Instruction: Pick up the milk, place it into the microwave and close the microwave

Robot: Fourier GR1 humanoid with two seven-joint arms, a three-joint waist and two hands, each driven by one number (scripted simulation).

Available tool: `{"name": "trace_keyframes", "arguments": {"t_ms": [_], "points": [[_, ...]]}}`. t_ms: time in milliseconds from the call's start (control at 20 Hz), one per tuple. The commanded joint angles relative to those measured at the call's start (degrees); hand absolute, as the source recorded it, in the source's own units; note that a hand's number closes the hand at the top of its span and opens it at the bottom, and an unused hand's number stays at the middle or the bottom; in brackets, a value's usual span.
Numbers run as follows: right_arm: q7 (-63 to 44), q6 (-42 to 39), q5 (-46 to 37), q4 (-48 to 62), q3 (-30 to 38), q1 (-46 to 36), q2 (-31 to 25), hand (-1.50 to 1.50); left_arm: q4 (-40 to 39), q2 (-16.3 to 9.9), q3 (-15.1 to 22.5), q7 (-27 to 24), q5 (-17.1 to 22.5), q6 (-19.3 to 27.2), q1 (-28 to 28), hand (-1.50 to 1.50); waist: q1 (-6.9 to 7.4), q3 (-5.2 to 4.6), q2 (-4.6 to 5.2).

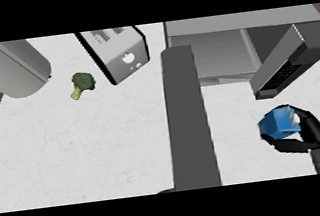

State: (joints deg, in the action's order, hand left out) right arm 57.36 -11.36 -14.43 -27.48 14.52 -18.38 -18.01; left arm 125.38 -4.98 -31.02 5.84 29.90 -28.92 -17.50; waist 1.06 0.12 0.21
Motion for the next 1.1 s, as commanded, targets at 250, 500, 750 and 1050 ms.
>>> {"name": "trace_keyframes", "arguments": {"t_ms": [250, 500, 750, 1050], "points": [[7.4, -6.4, 1.8, -2.6, -1.6, -1.9, 1.3, 1.50, -1.6, 0.2, -1.5, -1.1, 0.4, -1.7, -0.9, -1.50, -0.58, -0.10, -0.26], [9.1, 4.9, 4.0, -1.1, 1.1, -1.1, 6.1, 1.50, -3.4, -1.2, -0.6, 0.3, -2.1, 0.6, 4.0, -1.50, -0.88, -0.04, 0.05], [3.8, 5.2, 6.5, -3.5, 1.6, -1.9, 9.3, 1.50, -4.5, 0.1, -3.9, -3.1, 1.3, -5.0, -1.4, -1.50, -0.59, -0.13, -0.25], [-5.2, 6.5, 6.4, -20.4, -4.4, 3.6, 14.9, 1.50, -1.3, 0.8, -2.9, 0.0, 0.1, -2.4, 0.0, -1.50, -1.10, -0.16, -0.38]]}}
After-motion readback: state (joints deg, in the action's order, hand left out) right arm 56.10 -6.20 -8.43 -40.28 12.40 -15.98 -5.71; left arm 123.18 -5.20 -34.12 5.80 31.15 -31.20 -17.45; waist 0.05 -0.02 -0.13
